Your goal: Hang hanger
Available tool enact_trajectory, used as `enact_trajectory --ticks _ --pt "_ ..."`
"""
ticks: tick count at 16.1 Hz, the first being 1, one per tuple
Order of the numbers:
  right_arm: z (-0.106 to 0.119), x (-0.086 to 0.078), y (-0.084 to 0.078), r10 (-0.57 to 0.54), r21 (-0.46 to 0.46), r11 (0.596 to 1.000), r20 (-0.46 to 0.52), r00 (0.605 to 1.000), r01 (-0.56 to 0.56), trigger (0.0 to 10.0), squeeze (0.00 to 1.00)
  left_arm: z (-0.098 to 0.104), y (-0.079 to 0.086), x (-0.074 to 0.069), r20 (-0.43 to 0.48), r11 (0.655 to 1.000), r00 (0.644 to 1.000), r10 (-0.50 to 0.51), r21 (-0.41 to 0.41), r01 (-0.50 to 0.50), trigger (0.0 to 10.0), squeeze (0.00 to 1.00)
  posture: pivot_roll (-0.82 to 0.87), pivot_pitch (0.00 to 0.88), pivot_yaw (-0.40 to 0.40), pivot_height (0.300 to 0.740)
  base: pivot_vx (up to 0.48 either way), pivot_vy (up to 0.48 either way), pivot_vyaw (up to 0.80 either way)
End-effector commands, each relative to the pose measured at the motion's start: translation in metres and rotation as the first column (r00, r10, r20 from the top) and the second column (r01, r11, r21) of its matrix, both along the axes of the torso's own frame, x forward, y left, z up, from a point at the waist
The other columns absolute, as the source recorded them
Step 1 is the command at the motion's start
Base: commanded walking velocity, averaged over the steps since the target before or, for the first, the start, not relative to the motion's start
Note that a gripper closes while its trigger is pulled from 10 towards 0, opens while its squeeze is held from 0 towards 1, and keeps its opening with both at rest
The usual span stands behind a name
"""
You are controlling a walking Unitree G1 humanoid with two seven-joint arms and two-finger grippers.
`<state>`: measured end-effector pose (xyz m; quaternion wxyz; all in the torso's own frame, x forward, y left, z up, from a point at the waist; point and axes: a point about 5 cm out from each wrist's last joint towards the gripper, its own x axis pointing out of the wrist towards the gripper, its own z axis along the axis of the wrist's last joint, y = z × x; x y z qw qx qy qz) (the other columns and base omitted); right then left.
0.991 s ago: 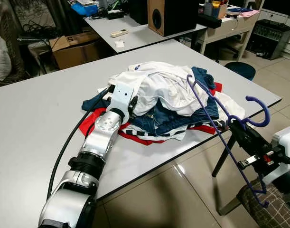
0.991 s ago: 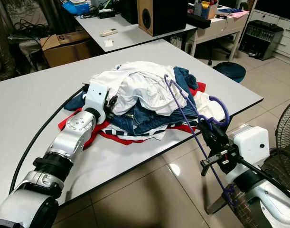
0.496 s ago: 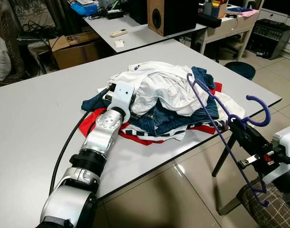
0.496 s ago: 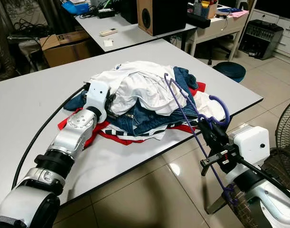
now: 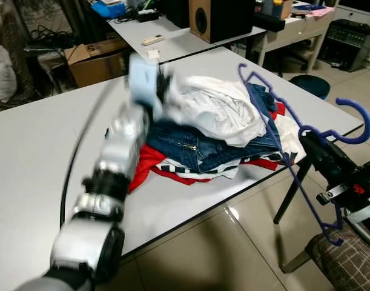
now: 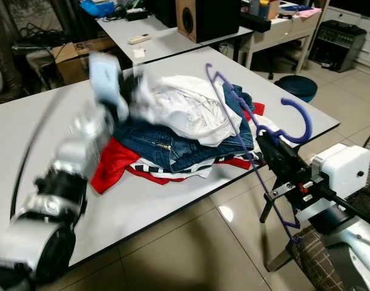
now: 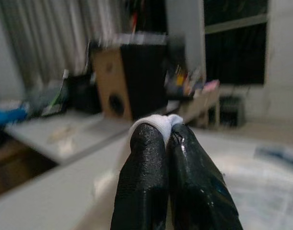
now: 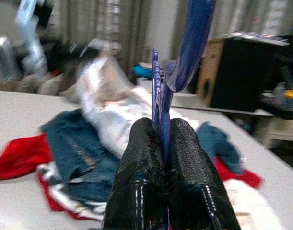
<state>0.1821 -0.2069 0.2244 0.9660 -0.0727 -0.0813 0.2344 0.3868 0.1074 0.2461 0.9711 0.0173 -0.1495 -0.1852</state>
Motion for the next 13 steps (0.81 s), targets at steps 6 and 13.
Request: enact_trajectory --ticks 6,13 --pt "-0.013 0.012 0.015 0.089 0.027 0.996 -0.152 0.984 -0.086 10.0 0.0 0.039 -0.001 -0.008 0.184 0.99 0.973 -0.142 0.022 0.14 0.0 0.0 -0.15 0.0 0.141 0.74 0.0 0.0 0.0" --pt "-0.022 0.035 0.005 0.022 0.219 0.975 -0.268 0.963 0.038 10.0 0.0 0.052 0.006 -0.032 0.368 0.962 0.895 -0.254 -0.003 0.274 0.0 0.0 -0.14 0.0 0.127 0.74 0.0 0.0 0.0"
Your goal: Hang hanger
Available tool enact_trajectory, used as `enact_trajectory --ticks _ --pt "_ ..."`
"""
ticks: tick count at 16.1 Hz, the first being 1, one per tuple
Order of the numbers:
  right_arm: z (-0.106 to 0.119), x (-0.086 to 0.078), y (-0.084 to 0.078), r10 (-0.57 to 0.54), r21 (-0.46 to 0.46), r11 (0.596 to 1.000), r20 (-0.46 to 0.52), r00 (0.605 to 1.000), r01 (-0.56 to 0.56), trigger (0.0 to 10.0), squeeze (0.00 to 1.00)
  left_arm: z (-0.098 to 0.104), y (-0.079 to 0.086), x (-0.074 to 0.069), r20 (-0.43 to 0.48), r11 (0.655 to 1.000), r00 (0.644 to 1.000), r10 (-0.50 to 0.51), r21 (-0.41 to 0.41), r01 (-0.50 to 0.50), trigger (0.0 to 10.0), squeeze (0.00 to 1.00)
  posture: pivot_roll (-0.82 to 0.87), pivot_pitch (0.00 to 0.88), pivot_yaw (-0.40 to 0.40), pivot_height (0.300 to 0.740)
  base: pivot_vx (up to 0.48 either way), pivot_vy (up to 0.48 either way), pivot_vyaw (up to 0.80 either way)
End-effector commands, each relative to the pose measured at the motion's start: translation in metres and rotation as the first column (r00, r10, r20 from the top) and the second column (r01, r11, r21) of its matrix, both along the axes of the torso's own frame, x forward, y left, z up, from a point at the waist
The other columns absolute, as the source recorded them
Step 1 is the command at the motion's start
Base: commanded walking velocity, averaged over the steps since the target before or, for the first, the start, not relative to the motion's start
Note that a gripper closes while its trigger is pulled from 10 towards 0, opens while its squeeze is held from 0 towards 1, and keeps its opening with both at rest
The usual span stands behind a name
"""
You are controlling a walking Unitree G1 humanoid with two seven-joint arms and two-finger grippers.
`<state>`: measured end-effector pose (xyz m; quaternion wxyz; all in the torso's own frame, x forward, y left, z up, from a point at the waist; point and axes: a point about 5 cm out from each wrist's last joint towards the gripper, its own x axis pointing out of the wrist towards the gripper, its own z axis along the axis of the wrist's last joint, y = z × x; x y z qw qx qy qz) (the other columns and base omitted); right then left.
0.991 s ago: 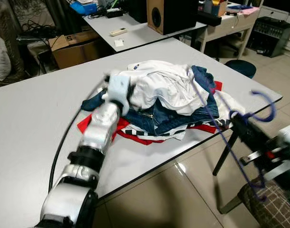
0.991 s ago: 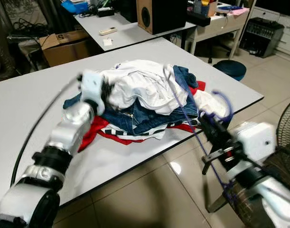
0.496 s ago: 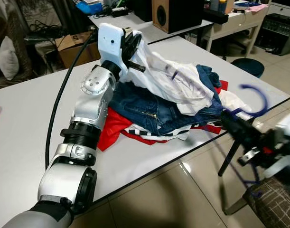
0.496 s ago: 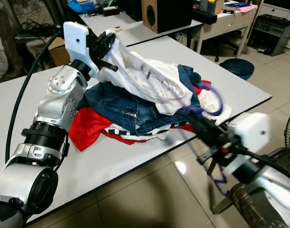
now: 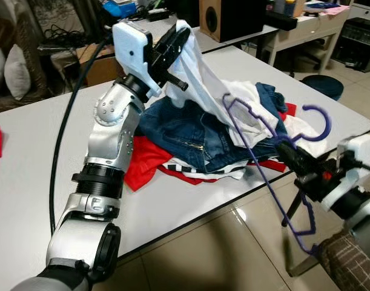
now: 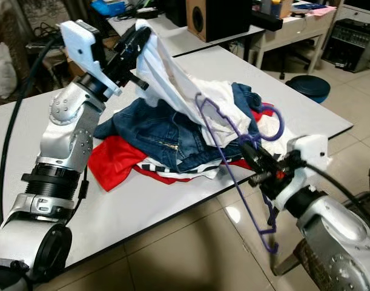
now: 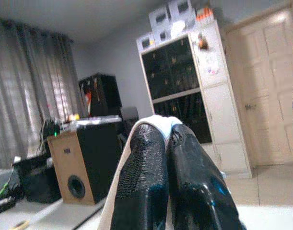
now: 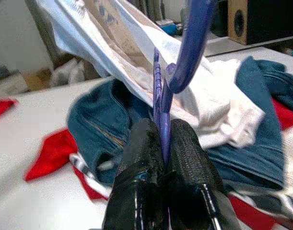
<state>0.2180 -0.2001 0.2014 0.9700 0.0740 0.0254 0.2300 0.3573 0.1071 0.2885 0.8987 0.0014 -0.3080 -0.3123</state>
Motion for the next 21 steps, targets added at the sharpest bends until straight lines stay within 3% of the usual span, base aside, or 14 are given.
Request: enact_trajectory --ticks 1,6,10,11,13,15,17,19,21 --pt "0.0 0.001 0.0 0.007 0.038 0.999 -0.023 1.0 -0.006 10.0 0.0 0.012 0.009 -0.006 0.073 1.0 0.997 -0.001 -0.021 0.002 0.0 0.0 -0.13 0.0 0.122 0.74 0.0 0.0 0.0" --pt "-0.02 0.0 0.002 0.039 0.058 0.998 -0.186 0.982 -0.028 10.0 0.0 0.018 0.005 -0.009 0.09 0.998 0.995 -0.037 -0.039 0.04 0.0 0.0 -0.13 0.0 0.118 0.74 0.0 0.0 0.0" --pt "-0.016 0.011 -0.007 -0.058 0.12 0.99 -0.164 0.985 0.078 10.0 0.0 0.019 0.0 -0.012 0.096 0.997 0.993 -0.071 -0.033 0.074 0.0 0.0 -0.14 0.0 0.12 0.74 0.0 0.0 0.0" --pt "-0.005 0.022 -0.02 -0.159 0.253 0.95 -0.113 0.981 0.183 10.0 0.0 0.018 -0.002 -0.014 0.095 0.995 0.991 -0.095 -0.018 0.097 0.0 0.0 -0.14 0.0 0.119 0.74 0.0 0.0 0.0" --pt "0.002 0.027 -0.025 -0.191 0.326 0.922 -0.087 0.978 0.209 10.0 0.0 0.016 -0.003 -0.015 0.086 0.994 0.991 -0.106 -0.006 0.107 0.0 0.0 -0.13 0.0 0.119 0.74 0.0 0.0 0.0" --pt "0.018 0.034 -0.025 -0.178 0.467 0.866 -0.046 0.983 0.179 10.0 0.0 0.009 -0.005 -0.011 0.058 0.996 0.995 -0.078 0.058 0.074 0.0 0.0 -0.13 0.0 0.118 0.74 0.0 0.0 0.0" --pt "0.023 0.042 -0.019 -0.145 0.573 0.803 -0.079 0.986 0.164 10.0 0.0 0.006 -0.007 -0.01 0.043 0.991 0.996 -0.084 0.104 0.079 0.0 0.0 -0.13 0.0 0.123 0.74 0.0 0.0 0.0" --pt "0.024 0.057 -0.021 -0.17 0.701 0.678 -0.144 0.975 0.222 10.0 0.0 0.001 -0.017 -0.014 0.025 0.978 0.989 -0.149 0.151 0.143 0.0 0.0 -0.12 0.0 0.13 0.74 0.0 0.0 0.0" --pt "0.024 0.074 -0.029 -0.197 0.802 0.518 -0.227 0.954 0.298 10.0 0.0 -0.008 -0.028 -0.021 -0.025 0.95 0.973 -0.228 0.211 0.228 0.0 0.0 -0.12 0.0 0.135 0.74 0.0 0.0 0.0"
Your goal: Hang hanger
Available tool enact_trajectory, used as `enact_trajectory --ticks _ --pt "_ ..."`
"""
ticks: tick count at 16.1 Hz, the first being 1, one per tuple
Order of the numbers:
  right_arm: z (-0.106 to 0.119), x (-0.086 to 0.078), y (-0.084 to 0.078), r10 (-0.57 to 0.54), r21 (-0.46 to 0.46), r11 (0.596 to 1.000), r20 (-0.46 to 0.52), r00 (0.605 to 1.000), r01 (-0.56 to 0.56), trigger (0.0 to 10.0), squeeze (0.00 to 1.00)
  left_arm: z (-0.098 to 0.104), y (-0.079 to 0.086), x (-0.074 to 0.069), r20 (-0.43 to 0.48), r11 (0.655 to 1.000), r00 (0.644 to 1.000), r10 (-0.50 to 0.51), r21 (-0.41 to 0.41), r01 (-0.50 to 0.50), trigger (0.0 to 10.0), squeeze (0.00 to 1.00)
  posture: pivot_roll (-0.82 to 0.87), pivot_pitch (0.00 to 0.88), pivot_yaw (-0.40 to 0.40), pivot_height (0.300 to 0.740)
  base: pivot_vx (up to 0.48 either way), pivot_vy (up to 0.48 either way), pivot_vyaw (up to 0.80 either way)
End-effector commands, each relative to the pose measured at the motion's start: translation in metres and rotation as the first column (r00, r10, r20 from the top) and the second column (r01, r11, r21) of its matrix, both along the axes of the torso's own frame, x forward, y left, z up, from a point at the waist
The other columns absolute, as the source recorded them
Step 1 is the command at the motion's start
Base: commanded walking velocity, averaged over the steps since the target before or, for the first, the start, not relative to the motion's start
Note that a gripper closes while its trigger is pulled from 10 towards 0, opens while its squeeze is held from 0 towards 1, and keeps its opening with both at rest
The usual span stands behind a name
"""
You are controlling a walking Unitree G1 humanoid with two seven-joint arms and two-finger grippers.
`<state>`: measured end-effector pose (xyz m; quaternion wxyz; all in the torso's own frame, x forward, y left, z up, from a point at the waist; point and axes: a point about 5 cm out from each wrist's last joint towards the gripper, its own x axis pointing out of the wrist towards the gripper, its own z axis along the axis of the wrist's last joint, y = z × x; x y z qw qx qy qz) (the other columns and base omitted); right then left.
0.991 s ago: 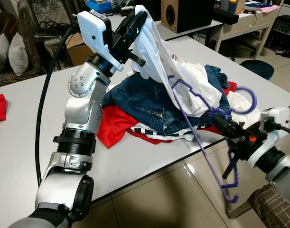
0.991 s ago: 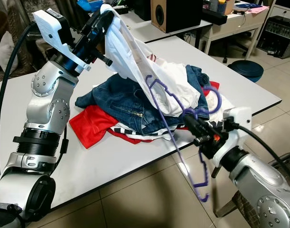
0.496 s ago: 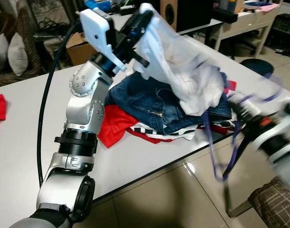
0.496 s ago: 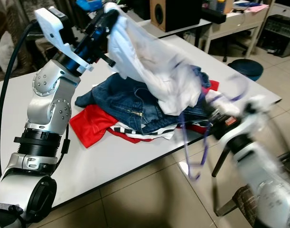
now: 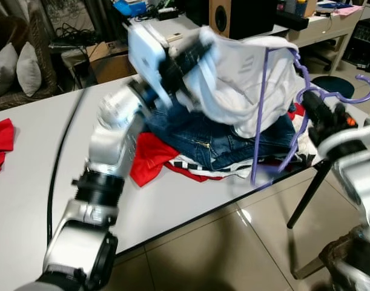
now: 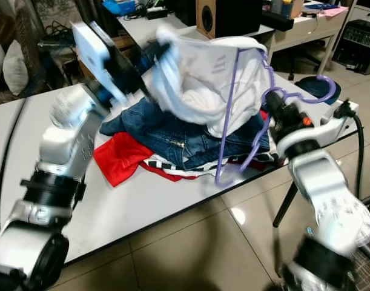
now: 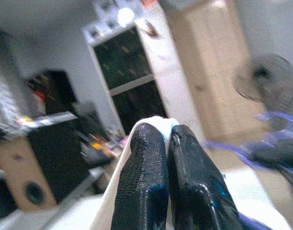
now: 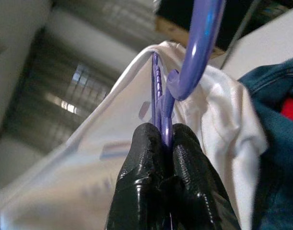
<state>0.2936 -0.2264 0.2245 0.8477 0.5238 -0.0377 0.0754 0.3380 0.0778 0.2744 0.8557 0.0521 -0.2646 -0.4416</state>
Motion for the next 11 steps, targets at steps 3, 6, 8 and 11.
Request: enact_trajectory --ticks 3,6,8,11 --pt "0.01 0.024 -0.014 -0.093 0.181 0.978 -0.044 0.995 0.099 10.0 0.0 -0.021 -0.012 -0.012 -0.061 0.979 0.992 -0.114 0.164 0.123 0.0 0.0 -0.12 0.0 0.138 0.74 0.0 0.0 0.0" --pt "0.02 0.042 -0.011 -0.108 0.238 0.964 -0.044 0.993 0.116 10.0 0.0 -0.046 -0.026 -0.025 -0.163 0.945 0.97 -0.182 0.242 0.218 0.0 0.0 -0.12 0.0 0.136 0.74 0.0 0.0 0.0" --pt "0.024 0.055 -0.005 -0.109 0.268 0.956 -0.056 0.993 0.12 10.0 0.0 -0.054 -0.036 -0.035 -0.207 0.928 0.949 -0.238 0.238 0.285 0.0 0.0 -0.12 0.0 0.132 0.74 0.0 0.0 0.0" --pt "0.021 0.064 0.0 -0.12 0.26 0.956 -0.085 0.989 0.139 10.0 0.0 -0.042 -0.043 -0.046 -0.226 0.917 0.914 -0.337 0.144 0.373 0.0 0.0 -0.11 0.0 0.121 0.74 0.0 0.0 0.0"
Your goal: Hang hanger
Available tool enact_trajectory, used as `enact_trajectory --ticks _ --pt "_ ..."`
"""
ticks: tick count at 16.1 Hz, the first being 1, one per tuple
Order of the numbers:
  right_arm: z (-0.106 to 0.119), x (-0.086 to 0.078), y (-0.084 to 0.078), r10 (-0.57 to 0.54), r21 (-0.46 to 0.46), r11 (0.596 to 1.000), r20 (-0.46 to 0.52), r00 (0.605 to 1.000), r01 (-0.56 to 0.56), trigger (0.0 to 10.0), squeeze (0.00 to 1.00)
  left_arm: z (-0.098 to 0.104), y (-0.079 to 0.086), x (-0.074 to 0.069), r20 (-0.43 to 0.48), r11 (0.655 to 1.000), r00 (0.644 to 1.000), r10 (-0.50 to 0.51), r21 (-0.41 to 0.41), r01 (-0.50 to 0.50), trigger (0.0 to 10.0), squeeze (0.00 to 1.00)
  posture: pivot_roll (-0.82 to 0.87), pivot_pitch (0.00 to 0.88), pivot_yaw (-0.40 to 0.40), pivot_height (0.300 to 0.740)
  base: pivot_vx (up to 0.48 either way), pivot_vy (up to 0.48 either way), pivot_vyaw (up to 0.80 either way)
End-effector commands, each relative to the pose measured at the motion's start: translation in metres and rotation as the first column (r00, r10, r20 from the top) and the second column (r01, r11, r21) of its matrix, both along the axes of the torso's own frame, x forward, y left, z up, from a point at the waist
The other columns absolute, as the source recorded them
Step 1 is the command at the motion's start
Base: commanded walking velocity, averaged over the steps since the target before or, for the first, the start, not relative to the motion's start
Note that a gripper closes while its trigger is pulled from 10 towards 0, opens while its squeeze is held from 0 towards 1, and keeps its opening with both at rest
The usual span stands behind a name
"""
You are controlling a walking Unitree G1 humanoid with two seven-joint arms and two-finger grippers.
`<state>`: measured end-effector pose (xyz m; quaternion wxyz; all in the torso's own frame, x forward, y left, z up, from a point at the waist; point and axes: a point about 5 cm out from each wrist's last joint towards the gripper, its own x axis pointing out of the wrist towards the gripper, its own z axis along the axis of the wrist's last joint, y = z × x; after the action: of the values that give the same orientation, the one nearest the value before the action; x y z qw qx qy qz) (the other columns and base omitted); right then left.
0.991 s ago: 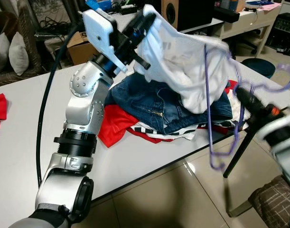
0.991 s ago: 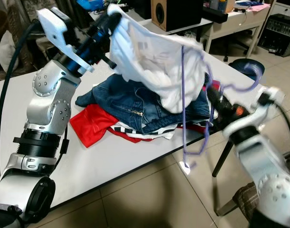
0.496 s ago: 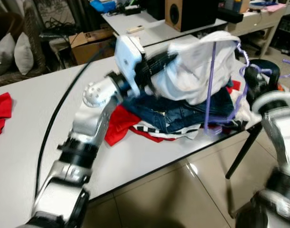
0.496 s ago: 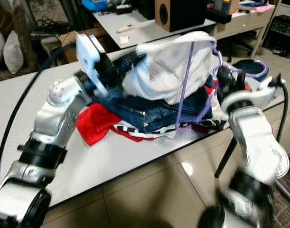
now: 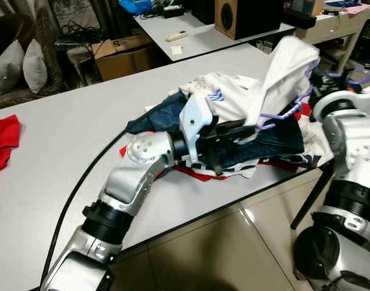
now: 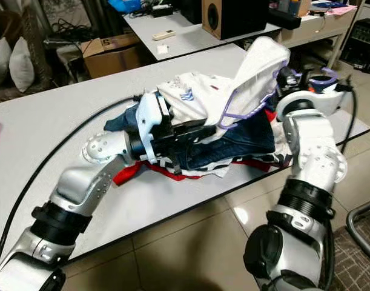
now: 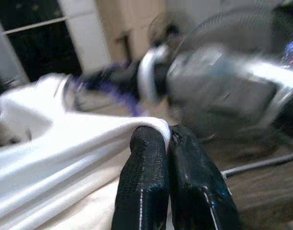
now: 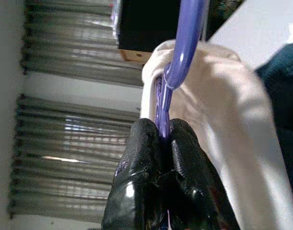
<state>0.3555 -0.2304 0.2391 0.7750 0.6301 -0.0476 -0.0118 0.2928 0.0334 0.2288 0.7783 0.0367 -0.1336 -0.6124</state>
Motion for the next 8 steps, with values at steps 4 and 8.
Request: enact_trajectory --ticks 4,8 --pt "0.001 0.008 0.012 0.018 -0.062 0.998 -0.02 1.0 -0.019 10.0 0.0 0.024 -0.006 -0.013 -0.062 0.982 0.992 -0.112 -0.161 0.101 0.0 0.0 -0.1 0.0 0.114 0.74 0.0 0.0 0.0" --pt "-0.004 0.008 0.02 0.025 -0.071 0.997 -0.032 0.999 -0.027 10.0 0.0 0.045 -0.02 -0.016 -0.164 0.927 0.961 -0.222 -0.341 0.156 0.0 0.0 -0.11 0.0 0.124 0.74 0.0 0.0 0.0"
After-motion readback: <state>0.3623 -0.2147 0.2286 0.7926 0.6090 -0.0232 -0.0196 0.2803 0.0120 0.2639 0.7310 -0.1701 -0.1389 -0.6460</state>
